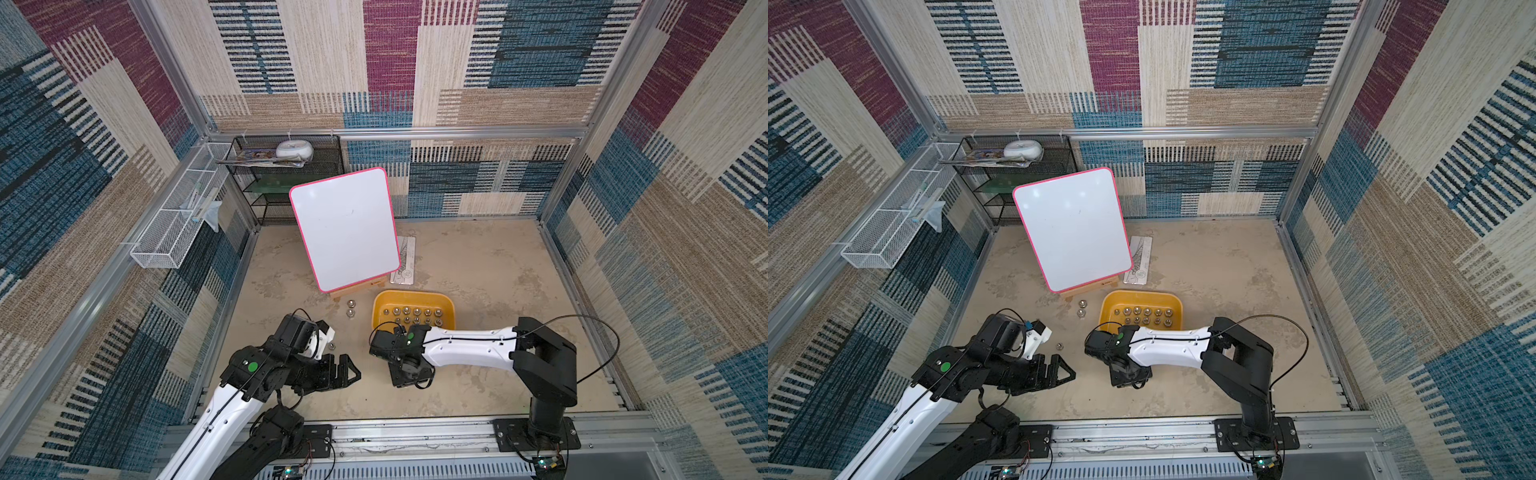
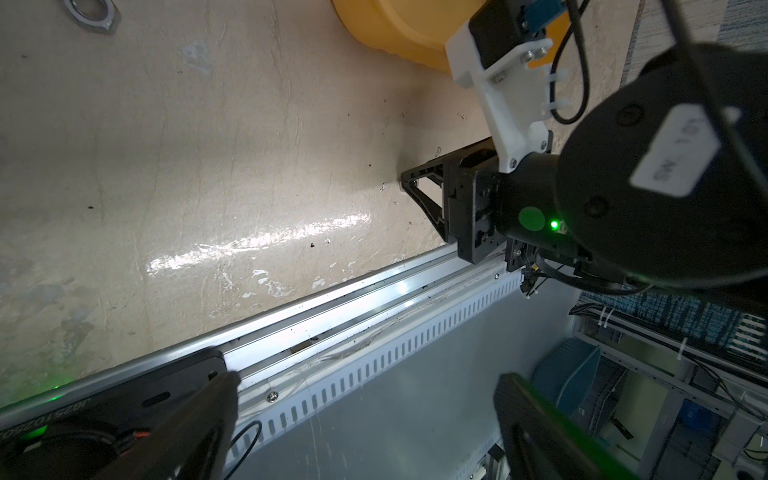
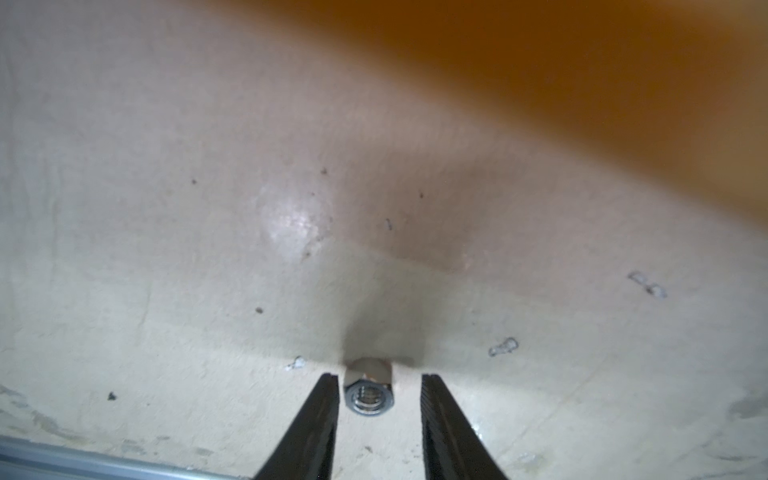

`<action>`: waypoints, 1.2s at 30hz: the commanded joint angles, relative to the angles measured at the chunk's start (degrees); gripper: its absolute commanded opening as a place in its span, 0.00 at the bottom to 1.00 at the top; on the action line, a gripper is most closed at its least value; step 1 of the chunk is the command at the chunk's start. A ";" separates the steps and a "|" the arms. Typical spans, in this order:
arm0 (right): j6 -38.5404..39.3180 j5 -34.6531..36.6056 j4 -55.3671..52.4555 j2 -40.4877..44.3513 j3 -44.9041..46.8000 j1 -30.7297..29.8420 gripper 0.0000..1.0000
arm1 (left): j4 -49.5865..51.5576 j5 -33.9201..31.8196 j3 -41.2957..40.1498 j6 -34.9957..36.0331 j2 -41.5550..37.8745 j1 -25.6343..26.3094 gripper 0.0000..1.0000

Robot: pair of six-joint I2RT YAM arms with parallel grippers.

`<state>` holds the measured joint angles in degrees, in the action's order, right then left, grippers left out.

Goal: Put the nuts on the desktop into the storage box
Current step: Pick up the nut from the center of the board.

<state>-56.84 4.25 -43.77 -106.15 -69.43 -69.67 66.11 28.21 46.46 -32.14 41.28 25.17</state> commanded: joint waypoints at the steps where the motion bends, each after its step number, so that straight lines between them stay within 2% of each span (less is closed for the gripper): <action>1: -0.20 -1.50 -0.73 0.01 0.66 -0.10 0.39 | 0.25 -0.53 0.13 0.70 -0.02 0.02 1.00; 10: 0.19 -2.56 -0.10 -1.91 -0.96 -0.53 0.38 | 0.25 -0.89 0.38 0.96 0.30 -0.04 1.00; 36: -0.56 -1.83 -4.25 -0.37 -2.19 -1.32 0.39 | 0.12 -3.20 1.28 1.88 0.94 -0.04 1.00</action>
<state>-57.28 3.75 -45.25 -106.78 -71.16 -70.89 66.11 25.47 47.44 -31.00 42.09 25.15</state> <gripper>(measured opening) 0.394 0.998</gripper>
